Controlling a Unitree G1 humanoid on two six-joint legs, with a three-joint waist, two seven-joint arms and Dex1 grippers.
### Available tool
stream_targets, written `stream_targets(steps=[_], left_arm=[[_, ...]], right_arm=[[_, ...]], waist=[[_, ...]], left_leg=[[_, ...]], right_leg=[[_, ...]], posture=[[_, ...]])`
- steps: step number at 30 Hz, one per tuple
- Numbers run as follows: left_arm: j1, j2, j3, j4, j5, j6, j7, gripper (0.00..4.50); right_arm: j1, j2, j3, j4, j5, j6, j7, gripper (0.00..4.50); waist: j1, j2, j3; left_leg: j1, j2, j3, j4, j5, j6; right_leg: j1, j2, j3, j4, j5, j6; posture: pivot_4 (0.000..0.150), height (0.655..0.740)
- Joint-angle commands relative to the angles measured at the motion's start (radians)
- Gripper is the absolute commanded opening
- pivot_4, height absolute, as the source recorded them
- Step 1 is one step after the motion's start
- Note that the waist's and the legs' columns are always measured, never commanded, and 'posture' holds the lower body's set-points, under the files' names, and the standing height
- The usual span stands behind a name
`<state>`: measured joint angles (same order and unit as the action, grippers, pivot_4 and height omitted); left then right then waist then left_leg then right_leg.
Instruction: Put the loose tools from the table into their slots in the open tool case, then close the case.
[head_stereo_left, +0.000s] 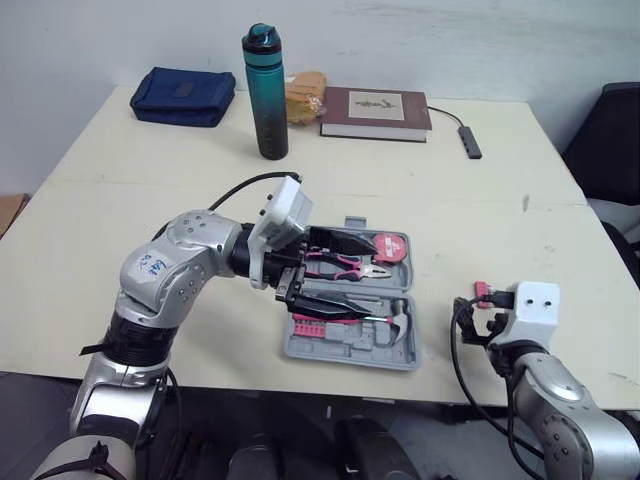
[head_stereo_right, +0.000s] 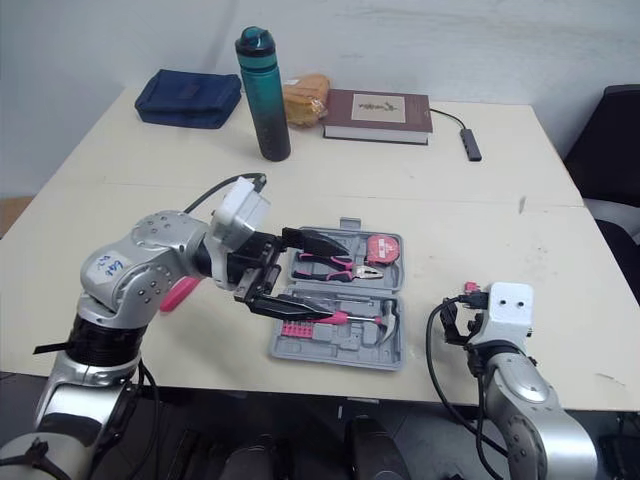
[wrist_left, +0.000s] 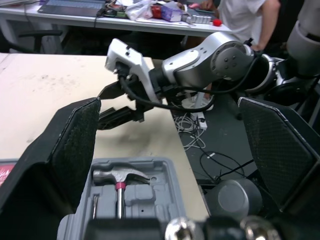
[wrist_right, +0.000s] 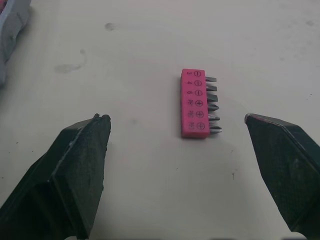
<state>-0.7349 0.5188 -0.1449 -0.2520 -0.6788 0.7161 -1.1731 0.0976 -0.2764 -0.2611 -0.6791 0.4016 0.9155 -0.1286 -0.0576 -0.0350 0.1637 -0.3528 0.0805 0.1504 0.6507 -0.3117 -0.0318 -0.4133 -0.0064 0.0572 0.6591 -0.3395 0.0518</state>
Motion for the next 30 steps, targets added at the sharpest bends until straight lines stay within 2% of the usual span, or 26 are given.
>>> stream_targets(steps=[1, 5, 8, 10, 28, 29, 30], left_arm=[[-0.018, -0.008, -0.026, 0.011, 0.011, -0.032, -0.031, 4.43], [-0.023, -0.010, -0.026, 0.029, 0.013, -0.034, -0.034, 4.43], [-0.011, -0.006, -0.024, 0.036, 0.024, -0.045, -0.032, 4.50], [-0.007, -0.003, -0.020, 0.040, 0.023, -0.045, -0.029, 4.50], [-0.040, -0.011, -0.033, 0.146, 0.117, -0.136, -0.040, 4.50], [-0.039, -0.014, -0.033, 0.146, 0.119, -0.136, -0.039, 4.50], [-0.039, -0.015, -0.032, 0.146, 0.120, -0.137, -0.040, 4.50]], right_arm=[[-0.015, 0.024, -0.009, 0.028, -0.037, -0.030, -0.010, 4.50], [-0.016, 0.017, 0.001, 0.057, -0.053, -0.040, 0.023, 4.50], [-0.020, 0.021, -0.015, 0.072, -0.066, -0.050, 0.025, 3.66], [-0.029, 0.024, -0.028, 0.085, -0.066, -0.048, 0.029, 2.72], [-0.053, 0.054, -0.037, 0.164, -0.097, -0.091, 0.044, 2.72], [-0.053, 0.059, -0.039, 0.165, -0.096, -0.093, 0.044, 2.18], [-0.052, 0.061, -0.039, 0.165, -0.097, -0.095, 0.045, 1.90]], waist=[[0.000, 0.001, 0.000], [-0.002, 0.001, 0.001], [-0.002, 0.001, 0.001], [-0.002, 0.001, 0.001], [-0.002, 0.001, 0.000], [-0.002, 0.001, 0.001], [-0.002, 0.001, 0.000]], left_leg=[[0.000, 0.000, 0.000, 0.000, 0.000, 0.000], [0.000, 0.000, 0.000, 0.000, 0.000, 0.000], [0.000, 0.000, 0.000, -0.001, 0.000, 0.000], [0.000, 0.000, 0.000, -0.001, 0.000, 0.000], [0.000, 0.000, 0.000, -0.001, 0.000, 0.000], [0.000, 0.000, 0.000, -0.001, 0.000, 0.000], [0.000, 0.000, 0.000, 0.000, 0.000, 0.000]], right_leg=[[0.000, 0.000, 0.000, 0.000, 0.000, 0.000], [0.000, 0.000, 0.000, 0.000, 0.000, 0.000], [0.000, 0.000, 0.000, 0.000, 0.000, 0.000], [0.000, 0.000, 0.000, 0.000, 0.000, 0.000], [0.000, 0.000, 0.000, -0.001, 0.000, 0.001], [0.000, 0.000, 0.001, 0.000, 0.000, 0.001], [0.000, 0.000, 0.001, 0.000, 0.000, 0.001]], posture=[[0.150, 0.7377], [0.150, 0.7377], [0.150, 0.7377], [0.150, 0.7377], [0.150, 0.7377], [0.150, 0.7377], [0.150, 0.7377]])
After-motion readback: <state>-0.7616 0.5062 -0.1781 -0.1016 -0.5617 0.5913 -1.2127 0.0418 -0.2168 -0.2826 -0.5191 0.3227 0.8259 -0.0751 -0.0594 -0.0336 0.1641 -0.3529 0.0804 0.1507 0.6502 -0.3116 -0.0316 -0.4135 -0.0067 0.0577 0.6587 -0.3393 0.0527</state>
